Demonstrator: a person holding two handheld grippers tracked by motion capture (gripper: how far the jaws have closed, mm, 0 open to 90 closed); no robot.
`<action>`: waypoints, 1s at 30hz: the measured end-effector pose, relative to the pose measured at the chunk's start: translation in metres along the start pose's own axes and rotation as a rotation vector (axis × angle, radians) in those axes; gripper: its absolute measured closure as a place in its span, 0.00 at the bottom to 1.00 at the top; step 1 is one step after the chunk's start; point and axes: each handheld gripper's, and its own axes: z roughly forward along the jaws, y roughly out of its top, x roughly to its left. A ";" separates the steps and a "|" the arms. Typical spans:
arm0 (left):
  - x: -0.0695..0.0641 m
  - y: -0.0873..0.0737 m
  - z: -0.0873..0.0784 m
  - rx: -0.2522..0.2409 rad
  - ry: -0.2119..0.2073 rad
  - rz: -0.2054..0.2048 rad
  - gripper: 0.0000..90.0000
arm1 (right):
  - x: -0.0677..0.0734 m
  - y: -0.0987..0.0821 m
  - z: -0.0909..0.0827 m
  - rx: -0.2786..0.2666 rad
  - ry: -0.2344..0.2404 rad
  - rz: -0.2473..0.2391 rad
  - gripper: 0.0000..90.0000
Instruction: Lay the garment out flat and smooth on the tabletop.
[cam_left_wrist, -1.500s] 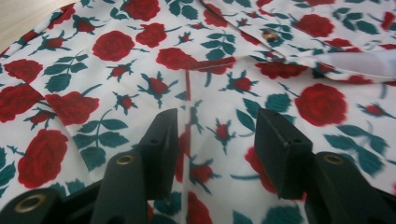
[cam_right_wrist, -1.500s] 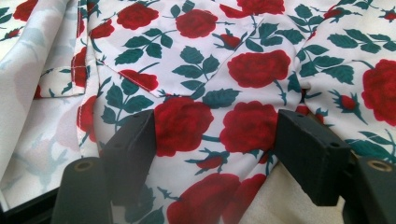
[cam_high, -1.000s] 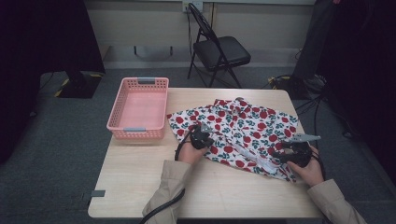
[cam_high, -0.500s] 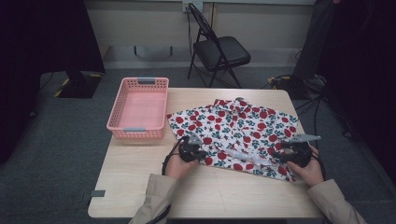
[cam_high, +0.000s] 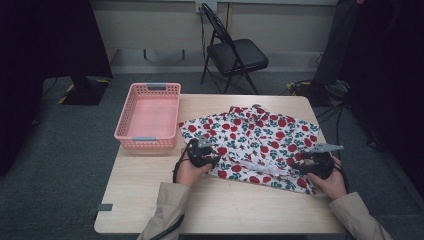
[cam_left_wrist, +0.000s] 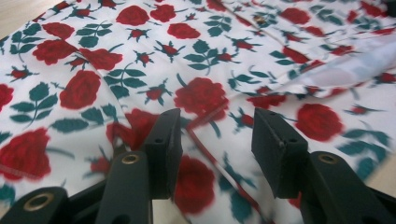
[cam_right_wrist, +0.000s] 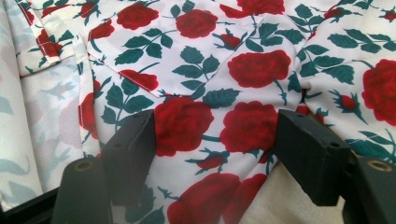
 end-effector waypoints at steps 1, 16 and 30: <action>0.001 0.002 0.005 0.011 0.006 0.002 0.59 | 0.000 0.000 0.000 0.000 0.000 0.000 0.33; -0.004 0.009 0.008 0.025 -0.059 0.028 0.91 | 0.000 0.000 0.000 0.001 -0.001 -0.001 0.33; -0.024 0.005 -0.029 -0.078 -0.149 0.044 0.93 | 0.000 0.000 0.000 0.001 -0.001 0.000 0.33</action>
